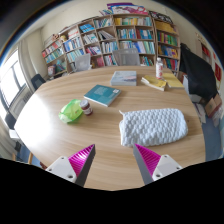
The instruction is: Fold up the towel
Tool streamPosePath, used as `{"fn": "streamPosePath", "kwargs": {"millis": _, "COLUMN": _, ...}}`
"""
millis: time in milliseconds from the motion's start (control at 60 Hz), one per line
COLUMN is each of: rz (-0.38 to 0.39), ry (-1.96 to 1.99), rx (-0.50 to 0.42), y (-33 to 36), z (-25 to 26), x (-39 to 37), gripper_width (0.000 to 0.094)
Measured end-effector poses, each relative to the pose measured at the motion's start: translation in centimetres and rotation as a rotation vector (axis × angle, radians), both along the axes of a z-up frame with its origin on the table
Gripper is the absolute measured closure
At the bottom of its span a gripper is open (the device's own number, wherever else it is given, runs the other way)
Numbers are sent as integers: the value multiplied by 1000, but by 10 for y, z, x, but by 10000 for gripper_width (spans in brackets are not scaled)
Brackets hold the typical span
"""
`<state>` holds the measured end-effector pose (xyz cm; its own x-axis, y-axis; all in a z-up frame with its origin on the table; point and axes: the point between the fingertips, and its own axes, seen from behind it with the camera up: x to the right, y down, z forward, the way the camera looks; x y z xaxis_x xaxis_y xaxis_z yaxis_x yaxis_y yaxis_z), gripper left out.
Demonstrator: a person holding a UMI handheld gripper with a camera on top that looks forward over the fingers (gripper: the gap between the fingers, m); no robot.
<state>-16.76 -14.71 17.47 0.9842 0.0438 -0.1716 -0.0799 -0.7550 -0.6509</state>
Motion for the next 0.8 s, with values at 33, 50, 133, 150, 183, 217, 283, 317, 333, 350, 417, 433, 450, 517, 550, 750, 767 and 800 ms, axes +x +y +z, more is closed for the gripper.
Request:
{"fn": "streamPosePath", "kwargs": {"millis": 33, "rz": 21, "ry": -11, "rx": 6, "y": 24, "z": -17, "x": -10, "gripper_width": 134}}
{"fn": "streamPosePath", "kwargs": {"millis": 50, "rz": 37, "ry": -18, "rx": 6, "y": 23, "z": -18, "x": -5, "gripper_width": 136}}
{"fn": "streamPosePath", "kwargs": {"millis": 133, "rz": 55, "ry": -89, "rx": 33, "y": 76, "z": -62, "x": 2, "gripper_width": 164}}
{"fn": "streamPosePath", "kwargs": {"millis": 150, "rz": 50, "ry": -103, "rx": 28, "y": 84, "z": -74, "x": 5, "gripper_width": 171}}
{"fn": "streamPosePath", "kwargs": {"millis": 183, "rz": 45, "ry": -123, "rx": 2, "y": 101, "z": -103, "x": 6, "gripper_width": 191}}
{"fn": "streamPosePath", "kwargs": {"millis": 217, "rz": 59, "ry": -135, "rx": -22, "y": 107, "z": -118, "x": 7, "gripper_width": 211}}
{"fn": "streamPosePath", "kwargs": {"millis": 283, "rz": 95, "ry": -179, "rx": -6, "y": 132, "z": -148, "x": 10, "gripper_width": 272}}
{"fn": "streamPosePath", "kwargs": {"millis": 317, "rz": 99, "ry": -228, "rx": -25, "y": 139, "z": -170, "x": 19, "gripper_width": 327}}
{"fn": "streamPosePath", "kwargs": {"millis": 333, "rz": 101, "ry": -248, "rx": -47, "y": 143, "z": -184, "x": 25, "gripper_width": 360}}
{"fn": "streamPosePath", "kwargs": {"millis": 350, "rz": 101, "ry": -264, "rx": -69, "y": 142, "z": -196, "x": 29, "gripper_width": 400}}
{"fn": "streamPosePath", "kwargs": {"millis": 417, "rz": 58, "ry": -263, "rx": -25, "y": 149, "z": -194, "x": 36, "gripper_width": 674}}
{"fn": "streamPosePath", "kwargs": {"millis": 433, "rz": 50, "ry": -269, "rx": -11, "y": 151, "z": -191, "x": 39, "gripper_width": 728}}
{"fn": "streamPosePath", "kwargs": {"millis": 450, "rz": 48, "ry": -275, "rx": -11, "y": 152, "z": -193, "x": 41, "gripper_width": 773}}
{"fn": "streamPosePath", "kwargs": {"millis": 517, "rz": 76, "ry": -296, "rx": 2, "y": 148, "z": -187, "x": 42, "gripper_width": 864}}
{"fn": "streamPosePath", "kwargs": {"millis": 550, "rz": 90, "ry": -307, "rx": 7, "y": 151, "z": -194, "x": 40, "gripper_width": 885}}
{"fn": "streamPosePath", "kwargs": {"millis": 750, "rz": 63, "ry": -104, "rx": -94, "y": 150, "z": -176, "x": 33, "gripper_width": 911}}
{"fn": "streamPosePath", "kwargs": {"millis": 767, "rz": 59, "ry": -88, "rx": -91, "y": 153, "z": -169, "x": 36, "gripper_width": 911}}
{"fn": "streamPosePath", "kwargs": {"millis": 800, "rz": 56, "ry": -74, "rx": -83, "y": 153, "z": -155, "x": 42, "gripper_width": 910}}
